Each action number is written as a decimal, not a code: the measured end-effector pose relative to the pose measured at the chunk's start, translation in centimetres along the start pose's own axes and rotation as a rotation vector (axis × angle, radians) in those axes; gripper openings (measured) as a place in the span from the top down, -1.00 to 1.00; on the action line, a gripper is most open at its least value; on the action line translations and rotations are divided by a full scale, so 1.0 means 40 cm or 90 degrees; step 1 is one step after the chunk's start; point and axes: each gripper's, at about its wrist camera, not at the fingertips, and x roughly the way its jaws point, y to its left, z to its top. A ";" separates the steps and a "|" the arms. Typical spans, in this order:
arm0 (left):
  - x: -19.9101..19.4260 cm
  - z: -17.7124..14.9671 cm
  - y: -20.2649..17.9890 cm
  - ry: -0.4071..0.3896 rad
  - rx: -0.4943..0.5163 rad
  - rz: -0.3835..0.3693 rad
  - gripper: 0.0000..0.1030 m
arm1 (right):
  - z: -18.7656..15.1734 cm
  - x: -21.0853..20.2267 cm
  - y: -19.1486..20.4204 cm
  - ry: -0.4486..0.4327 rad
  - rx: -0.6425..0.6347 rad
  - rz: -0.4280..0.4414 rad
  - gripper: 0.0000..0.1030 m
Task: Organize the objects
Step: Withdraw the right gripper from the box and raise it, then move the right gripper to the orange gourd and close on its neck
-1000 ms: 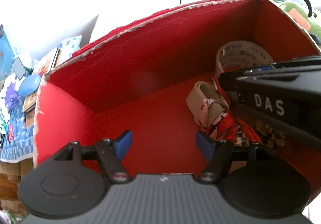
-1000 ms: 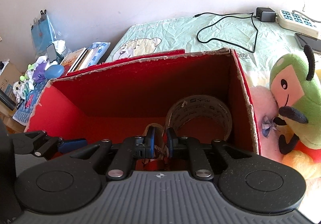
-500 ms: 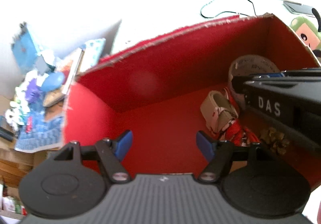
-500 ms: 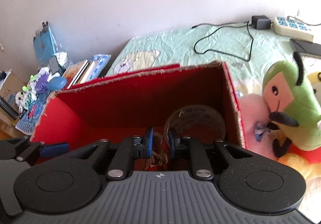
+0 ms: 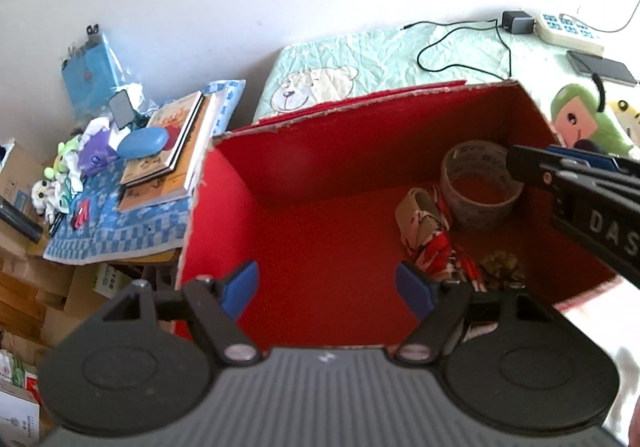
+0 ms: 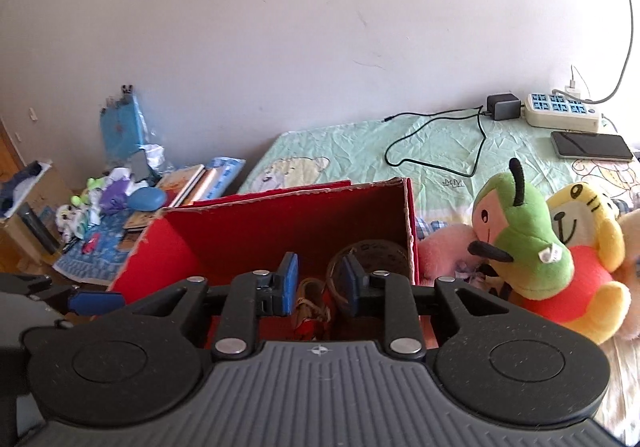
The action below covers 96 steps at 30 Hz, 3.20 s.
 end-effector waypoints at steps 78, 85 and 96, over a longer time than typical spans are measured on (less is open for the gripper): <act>-0.017 -0.319 -0.070 0.106 -0.005 -0.319 -0.44 | -0.280 0.045 -0.112 0.413 0.283 0.248 0.39; 0.026 -0.322 -0.087 0.123 -0.007 -0.330 -0.46 | -0.286 0.067 -0.123 0.425 0.272 0.249 0.30; 0.093 -0.340 -0.087 0.166 -0.029 -0.368 -0.51 | -0.301 0.093 -0.151 0.451 0.276 0.275 0.11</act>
